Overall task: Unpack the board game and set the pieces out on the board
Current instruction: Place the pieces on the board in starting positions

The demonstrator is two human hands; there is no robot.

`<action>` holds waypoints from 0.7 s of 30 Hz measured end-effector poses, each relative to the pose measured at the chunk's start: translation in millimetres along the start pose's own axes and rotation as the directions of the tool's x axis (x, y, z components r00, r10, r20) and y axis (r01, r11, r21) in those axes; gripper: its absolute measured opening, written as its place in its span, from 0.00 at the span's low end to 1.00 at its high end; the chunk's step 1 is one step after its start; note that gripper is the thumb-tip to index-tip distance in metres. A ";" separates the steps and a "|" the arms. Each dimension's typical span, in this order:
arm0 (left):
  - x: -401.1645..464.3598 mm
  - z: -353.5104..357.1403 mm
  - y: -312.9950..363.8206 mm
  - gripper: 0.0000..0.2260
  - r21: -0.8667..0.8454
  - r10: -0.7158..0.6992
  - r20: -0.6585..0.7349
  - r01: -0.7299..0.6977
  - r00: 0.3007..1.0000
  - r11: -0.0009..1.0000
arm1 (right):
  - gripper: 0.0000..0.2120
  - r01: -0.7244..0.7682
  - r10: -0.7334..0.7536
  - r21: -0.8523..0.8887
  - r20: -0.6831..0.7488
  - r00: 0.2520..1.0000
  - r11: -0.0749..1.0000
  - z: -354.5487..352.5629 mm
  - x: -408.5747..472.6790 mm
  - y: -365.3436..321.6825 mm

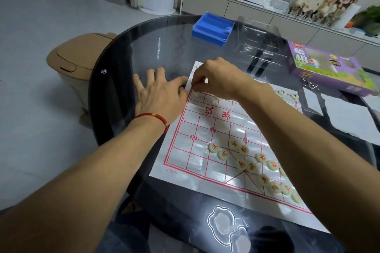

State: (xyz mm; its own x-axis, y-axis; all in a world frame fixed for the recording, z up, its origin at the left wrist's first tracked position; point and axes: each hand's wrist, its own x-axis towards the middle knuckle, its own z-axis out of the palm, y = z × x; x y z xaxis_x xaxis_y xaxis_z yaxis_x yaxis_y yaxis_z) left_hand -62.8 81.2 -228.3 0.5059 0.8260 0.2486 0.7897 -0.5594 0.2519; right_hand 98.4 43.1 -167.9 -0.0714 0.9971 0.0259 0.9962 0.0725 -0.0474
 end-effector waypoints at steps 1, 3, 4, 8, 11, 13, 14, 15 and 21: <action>0.1 0.2 -0.1 0.17 0.001 0.001 0.000 -0.001 1.000 1.000 | 0.09 -0.007 0.007 0.004 -0.007 1.000 1.000 0.8 -0.1 0.1; -0.1 0.4 -0.1 0.17 0.003 0.004 -0.002 -0.004 1.000 1.000 | 0.10 -0.027 0.028 0.016 -0.020 0.999 0.999 2.7 0.1 0.2; -0.1 0.5 0.0 0.17 0.004 0.005 0.000 -0.005 1.000 1.000 | 0.10 -0.040 0.040 0.025 -0.025 0.999 0.999 3.6 0.5 0.3; 0.1 0.1 0.1 0.17 0.009 0.002 0.000 -0.002 1.000 1.000 | 0.10 -0.090 0.092 0.044 -0.031 0.995 0.995 5.9 3.3 2.4; 0.5 -0.3 -1.0 0.17 0.006 0.001 0.003 -0.001 1.000 1.000 | 0.09 -0.128 0.128 0.055 -0.004 0.992 0.990 6.3 5.6 4.6; 0.7 -0.2 -1.2 0.17 0.002 0.003 0.003 -0.003 1.000 1.000 | 0.08 -0.153 0.153 0.068 0.011 0.988 0.986 5.6 6.8 5.0; 0.8 0.0 -1.1 0.17 0.003 0.005 0.003 -0.005 1.000 1.000 | 0.08 -0.160 0.159 0.070 0.011 0.987 0.985 5.4 7.9 5.0; 0.8 0.1 -1.2 0.17 0.005 0.005 0.003 -0.005 1.000 1.000 | 0.08 -0.167 0.166 0.067 0.012 0.986 0.984 5.3 9.0 4.6; 1.1 1.1 -0.9 0.17 0.009 0.005 0.007 -0.005 1.000 1.000 | 0.07 -0.161 0.162 0.028 -0.014 0.987 0.986 2.4 8.1 5.9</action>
State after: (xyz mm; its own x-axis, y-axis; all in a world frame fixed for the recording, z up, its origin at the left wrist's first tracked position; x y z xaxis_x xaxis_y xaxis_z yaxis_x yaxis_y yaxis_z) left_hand -62.6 82.7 -229.4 0.5122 0.8238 0.2430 0.7902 -0.5629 0.2424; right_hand 103.5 51.6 -170.4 0.0914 0.9953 0.0317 0.9929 -0.0886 -0.0794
